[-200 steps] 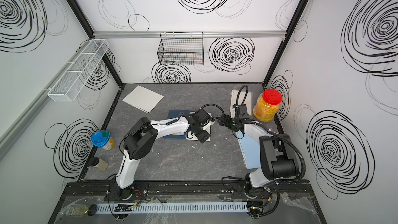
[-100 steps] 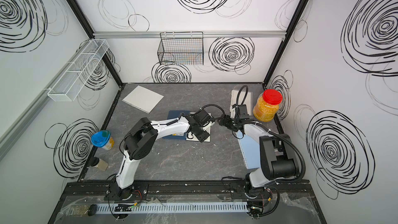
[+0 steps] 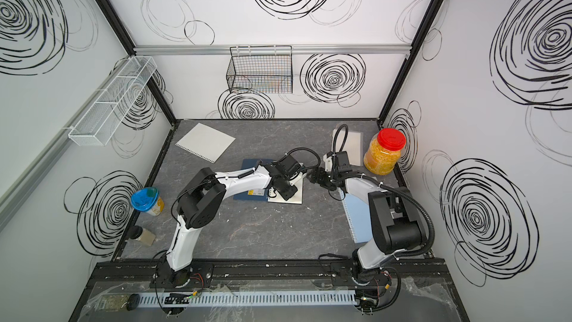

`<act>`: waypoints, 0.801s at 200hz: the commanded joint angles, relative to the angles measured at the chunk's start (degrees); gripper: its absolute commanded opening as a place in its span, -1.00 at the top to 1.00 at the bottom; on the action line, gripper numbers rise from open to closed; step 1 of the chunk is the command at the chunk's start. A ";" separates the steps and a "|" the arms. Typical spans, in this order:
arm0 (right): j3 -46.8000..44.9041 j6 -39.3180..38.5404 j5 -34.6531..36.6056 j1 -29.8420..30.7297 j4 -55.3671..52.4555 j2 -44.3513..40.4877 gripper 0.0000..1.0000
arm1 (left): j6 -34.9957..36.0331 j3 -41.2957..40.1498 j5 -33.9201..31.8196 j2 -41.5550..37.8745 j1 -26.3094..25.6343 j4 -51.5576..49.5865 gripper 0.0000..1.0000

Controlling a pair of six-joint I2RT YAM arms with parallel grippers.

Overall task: Tear off pages from different notebooks
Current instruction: Adjust the notebook at the center of the board.

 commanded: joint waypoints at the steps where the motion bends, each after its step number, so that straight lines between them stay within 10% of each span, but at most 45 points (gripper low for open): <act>1: 0.29 1.40 -1.18 1.95 1.55 1.52 -0.48 | -0.36 -3.50 2.25 3.76 0.72 -5.77 0.42; 160: -2.15 6.03 -3.92 6.65 4.14 1.86 -0.30 | -0.32 -5.91 3.72 3.69 2.80 -3.46 0.98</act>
